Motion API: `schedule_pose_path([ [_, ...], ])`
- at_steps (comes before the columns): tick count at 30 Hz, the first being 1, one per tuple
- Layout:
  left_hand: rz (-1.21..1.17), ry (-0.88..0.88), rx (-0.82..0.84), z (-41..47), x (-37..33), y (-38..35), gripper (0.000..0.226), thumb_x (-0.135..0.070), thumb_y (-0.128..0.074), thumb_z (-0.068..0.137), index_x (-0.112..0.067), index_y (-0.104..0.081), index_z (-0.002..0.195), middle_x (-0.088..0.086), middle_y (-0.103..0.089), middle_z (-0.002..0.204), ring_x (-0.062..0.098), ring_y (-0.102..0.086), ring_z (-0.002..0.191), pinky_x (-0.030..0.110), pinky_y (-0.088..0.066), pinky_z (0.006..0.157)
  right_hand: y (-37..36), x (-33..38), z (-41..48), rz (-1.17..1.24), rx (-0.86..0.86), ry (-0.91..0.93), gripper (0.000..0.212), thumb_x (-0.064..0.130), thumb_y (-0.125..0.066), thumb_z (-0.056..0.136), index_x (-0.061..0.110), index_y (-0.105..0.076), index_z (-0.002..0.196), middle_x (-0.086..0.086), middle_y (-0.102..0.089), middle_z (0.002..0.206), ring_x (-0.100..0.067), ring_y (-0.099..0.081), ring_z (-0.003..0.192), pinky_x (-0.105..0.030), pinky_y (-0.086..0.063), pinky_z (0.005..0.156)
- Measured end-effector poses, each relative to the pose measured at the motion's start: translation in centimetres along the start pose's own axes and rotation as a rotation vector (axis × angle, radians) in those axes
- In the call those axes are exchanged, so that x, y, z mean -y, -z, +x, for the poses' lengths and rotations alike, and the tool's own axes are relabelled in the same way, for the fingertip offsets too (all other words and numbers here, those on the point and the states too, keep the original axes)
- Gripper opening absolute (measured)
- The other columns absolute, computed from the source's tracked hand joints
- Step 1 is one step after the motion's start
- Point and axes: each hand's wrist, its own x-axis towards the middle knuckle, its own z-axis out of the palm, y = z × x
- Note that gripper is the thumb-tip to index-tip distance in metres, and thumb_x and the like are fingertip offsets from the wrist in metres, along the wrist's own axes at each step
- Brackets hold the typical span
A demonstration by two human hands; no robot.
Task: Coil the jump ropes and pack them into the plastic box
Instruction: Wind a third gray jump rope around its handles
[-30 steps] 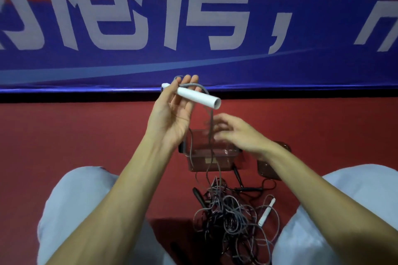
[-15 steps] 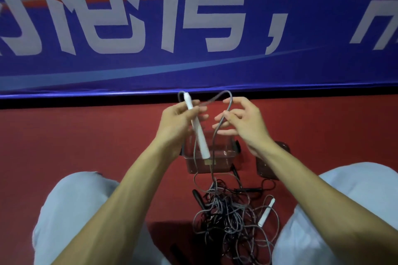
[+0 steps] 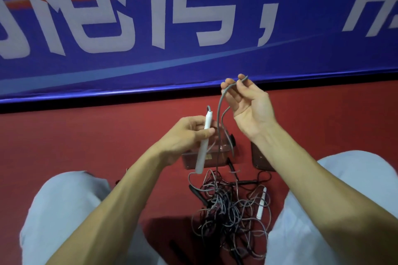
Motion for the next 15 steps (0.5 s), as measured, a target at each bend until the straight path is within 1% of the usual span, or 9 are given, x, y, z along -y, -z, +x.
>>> schedule_pose_path([
  [2,0.014,0.003,0.047,-0.2,-0.2,-0.2,0.005,-0.004,-0.057,0.096,-0.006,-0.061,0.093,-0.004,-0.067,0.072,0.001,-0.059,0.055,0.013,-0.044,0.05,0.2,-0.1,0.2,-0.003,-0.002,-0.008,0.017,-0.004,-0.04,0.098,0.009,-0.05,0.092,-0.012,-0.07,0.077,-0.024,-0.073,0.075,-0.023,-0.056,0.056],
  [4,0.02,-0.004,0.037,-0.2,-0.2,-0.1,0.003,-0.005,-0.059,0.095,-0.007,-0.061,0.093,0.005,-0.072,0.083,0.005,-0.063,0.062,0.015,-0.045,0.051,0.4,-0.2,0.4,-0.004,-0.016,-0.009,0.019,-0.006,-0.04,0.098,0.008,-0.048,0.089,-0.014,-0.07,0.077,-0.027,-0.073,0.077,-0.026,-0.057,0.058],
  [5,0.013,-0.011,0.012,-0.2,-0.1,-0.1,0.005,-0.005,-0.06,0.095,-0.008,-0.06,0.091,0.009,-0.072,0.085,0.008,-0.064,0.063,0.017,-0.046,0.05,0.4,-0.3,0.5,-0.008,-0.022,-0.004,0.02,-0.007,-0.039,0.098,0.008,-0.048,0.088,-0.015,-0.07,0.076,-0.029,-0.073,0.078,-0.028,-0.058,0.06],
  [7,-0.029,-0.035,-0.063,0.0,0.0,0.0,0.009,-0.004,-0.06,0.094,-0.009,-0.06,0.087,0.01,-0.072,0.084,0.012,-0.065,0.064,0.02,-0.046,0.049,0.5,-0.3,0.8,-0.041,-0.04,0.007,0.021,-0.008,-0.039,0.097,0.008,-0.047,0.087,-0.016,-0.07,0.075,-0.031,-0.073,0.078,-0.03,-0.059,0.062],
  [9,-0.122,-0.075,-0.152,0.0,-0.2,0.1,0.008,-0.003,-0.059,0.094,-0.009,-0.061,0.088,0.011,-0.072,0.084,0.018,-0.07,0.072,0.025,-0.053,0.055,0.6,-0.4,1.0,-0.105,-0.065,0.003,0.022,-0.009,-0.041,0.096,0.009,-0.046,0.085,-0.017,-0.071,0.077,-0.033,-0.073,0.076,-0.031,-0.059,0.063],
  [11,-0.282,-0.106,-0.228,0.0,-0.6,0.2,0.007,-0.002,-0.058,0.094,-0.008,-0.06,0.089,0.012,-0.072,0.084,0.024,-0.072,0.079,0.029,-0.057,0.062,0.9,-0.7,1.1,-0.209,-0.088,-0.021,0.02,-0.009,-0.042,0.096,0.01,-0.045,0.089,-0.018,-0.071,0.084,-0.033,-0.073,0.075,-0.033,-0.059,0.062],
  [13,-0.43,-0.137,-0.286,0.1,-1.0,0.4,0.006,-0.002,-0.058,0.094,-0.006,-0.061,0.09,0.014,-0.072,0.086,0.028,-0.072,0.084,0.031,-0.058,0.066,1.3,-1.2,1.0,-0.381,-0.106,-0.065,0.016,-0.007,-0.045,0.095,0.009,-0.046,0.099,-0.018,-0.069,0.095,-0.03,-0.073,0.074,-0.034,-0.06,0.062],
  [15,-0.54,-0.183,-0.355,0.1,-1.5,0.9,0.005,-0.004,-0.058,0.094,-0.004,-0.061,0.091,0.013,-0.072,0.087,0.029,-0.072,0.086,0.037,-0.06,0.072,1.6,-1.7,0.8,-0.59,-0.104,-0.129,0.023,-0.008,-0.049,0.093,0.005,-0.049,0.112,-0.017,-0.069,0.1,-0.024,-0.072,0.072,-0.032,-0.06,0.061],
])
